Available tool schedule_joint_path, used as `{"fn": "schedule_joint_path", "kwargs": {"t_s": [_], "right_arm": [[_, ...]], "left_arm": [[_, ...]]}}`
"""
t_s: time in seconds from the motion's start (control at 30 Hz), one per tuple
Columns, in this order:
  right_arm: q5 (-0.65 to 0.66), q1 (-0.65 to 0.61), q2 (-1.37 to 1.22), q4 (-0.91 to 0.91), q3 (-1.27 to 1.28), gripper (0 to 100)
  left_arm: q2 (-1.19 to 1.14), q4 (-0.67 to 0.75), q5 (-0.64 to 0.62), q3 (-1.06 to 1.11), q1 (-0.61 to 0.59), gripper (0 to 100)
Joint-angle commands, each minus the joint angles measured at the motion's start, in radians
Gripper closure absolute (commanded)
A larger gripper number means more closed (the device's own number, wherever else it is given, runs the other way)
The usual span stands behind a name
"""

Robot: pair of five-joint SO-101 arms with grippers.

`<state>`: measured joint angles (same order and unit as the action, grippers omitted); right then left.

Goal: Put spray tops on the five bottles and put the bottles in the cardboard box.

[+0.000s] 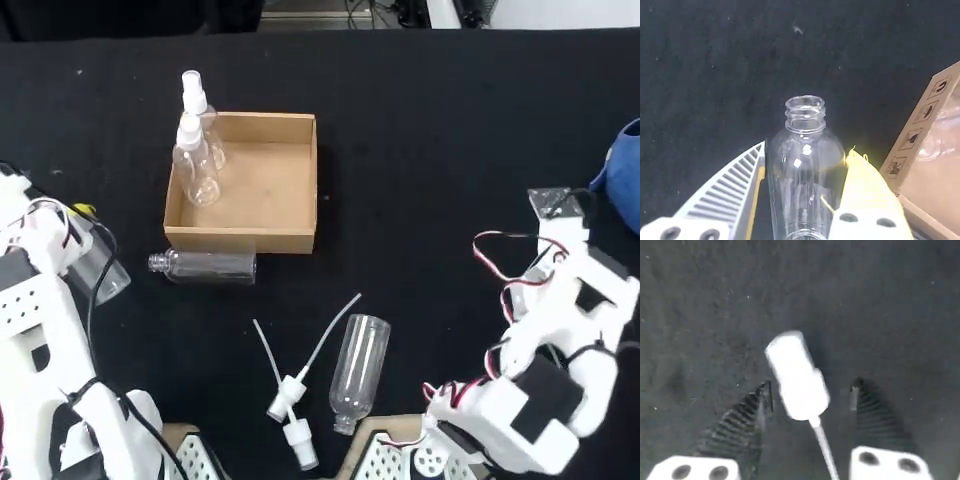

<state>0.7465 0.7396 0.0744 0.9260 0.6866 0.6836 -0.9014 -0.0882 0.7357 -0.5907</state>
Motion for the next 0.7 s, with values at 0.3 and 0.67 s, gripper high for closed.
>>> {"fn": "schedule_joint_path", "kwargs": {"t_s": [0.3, 0.67], "right_arm": [[0.253, -0.031, -0.151, 0.184, -0.311, 76.4], [0.247, -0.031, -0.117, 0.29, -0.351, 82.4]], "left_arm": [[0.035, 0.015, 0.003, -0.142, 0.111, 97], [0.037, 0.003, 0.005, -0.082, 0.107, 97]]}}
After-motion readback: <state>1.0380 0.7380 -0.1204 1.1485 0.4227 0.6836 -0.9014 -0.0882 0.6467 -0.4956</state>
